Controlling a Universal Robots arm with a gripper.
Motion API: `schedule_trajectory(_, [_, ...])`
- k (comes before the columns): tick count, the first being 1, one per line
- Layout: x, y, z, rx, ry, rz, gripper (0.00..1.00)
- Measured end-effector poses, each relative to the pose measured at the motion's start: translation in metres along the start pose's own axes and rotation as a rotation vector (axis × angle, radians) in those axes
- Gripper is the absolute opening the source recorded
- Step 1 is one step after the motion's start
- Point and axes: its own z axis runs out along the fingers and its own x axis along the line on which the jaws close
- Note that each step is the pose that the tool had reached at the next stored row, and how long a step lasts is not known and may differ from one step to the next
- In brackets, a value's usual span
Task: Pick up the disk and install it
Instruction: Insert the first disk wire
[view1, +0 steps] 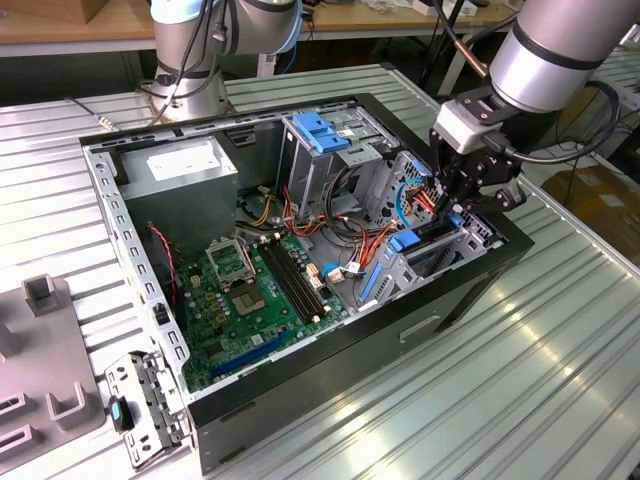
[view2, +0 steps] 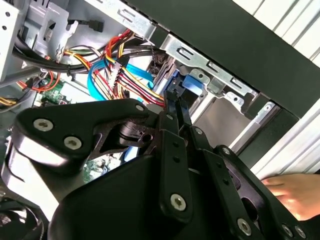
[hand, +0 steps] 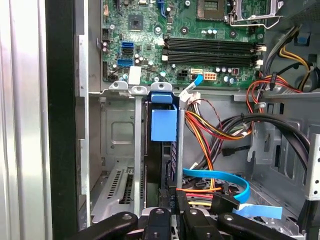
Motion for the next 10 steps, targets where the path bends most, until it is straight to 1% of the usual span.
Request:
schedule_trajectory(4, [-0.0001, -0.0005, 0.0003, 0.0002, 0.0003, 0.002, 0.16])
schedule_trajectory(8, [0.0006, -0.0007, 0.0007, -0.0015, -0.0028, -0.026, 0.16])
schedule_trajectory(10, [0.0014, -0.0007, 0.0009, -0.0016, -0.0031, -0.028, 0.16])
